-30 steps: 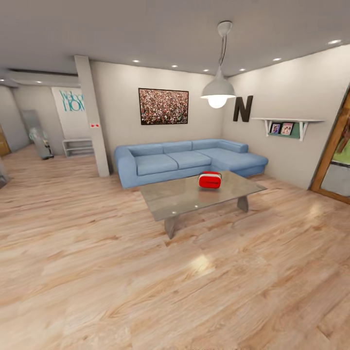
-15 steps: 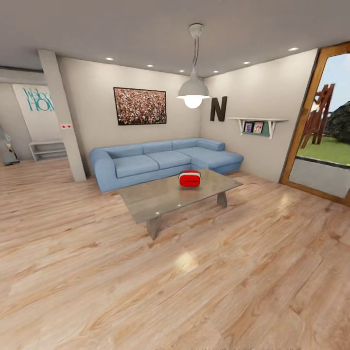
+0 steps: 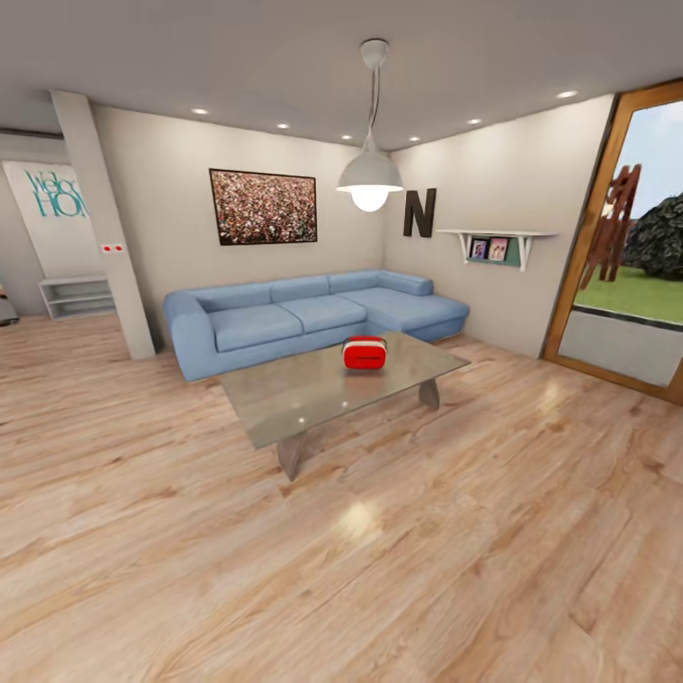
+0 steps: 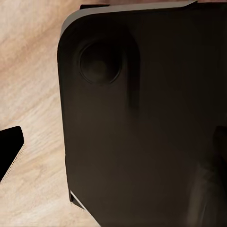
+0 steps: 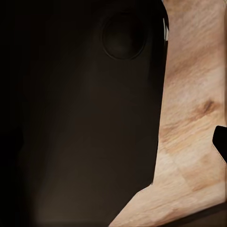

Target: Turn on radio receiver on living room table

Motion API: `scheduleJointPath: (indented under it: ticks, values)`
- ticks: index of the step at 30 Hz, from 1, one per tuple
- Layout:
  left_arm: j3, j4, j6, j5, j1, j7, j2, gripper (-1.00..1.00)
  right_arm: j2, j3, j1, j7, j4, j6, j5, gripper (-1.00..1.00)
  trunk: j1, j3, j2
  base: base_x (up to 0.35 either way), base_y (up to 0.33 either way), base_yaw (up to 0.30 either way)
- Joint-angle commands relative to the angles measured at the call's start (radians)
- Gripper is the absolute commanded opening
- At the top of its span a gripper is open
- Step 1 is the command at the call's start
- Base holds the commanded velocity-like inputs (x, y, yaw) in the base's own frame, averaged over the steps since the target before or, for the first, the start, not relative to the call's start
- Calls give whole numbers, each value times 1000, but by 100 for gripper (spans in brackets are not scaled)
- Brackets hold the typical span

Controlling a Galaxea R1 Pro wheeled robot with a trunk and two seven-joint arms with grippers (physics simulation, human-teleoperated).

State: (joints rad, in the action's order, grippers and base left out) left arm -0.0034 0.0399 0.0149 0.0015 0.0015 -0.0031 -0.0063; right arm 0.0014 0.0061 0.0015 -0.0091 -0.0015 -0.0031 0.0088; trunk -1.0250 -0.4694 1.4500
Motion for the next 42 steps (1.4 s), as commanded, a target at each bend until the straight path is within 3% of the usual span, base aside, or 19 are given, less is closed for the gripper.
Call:
scheduleJointPath:
  ticks: [1,20,42]
  values:
    - [0,0,0,0,0,0,0,100,0,0,0,0,0,0,0,100,0,0,0,320,0,-1]
    - [0,0,0,0,0,0,-1,100,0,-1,0,0,0,-1,0,100,0,0,0,322,0,-5]
    - [0,0,0,0,0,0,-1,100,0,-3,0,0,0,0,-1,100,0,12,0,323,0,-261]
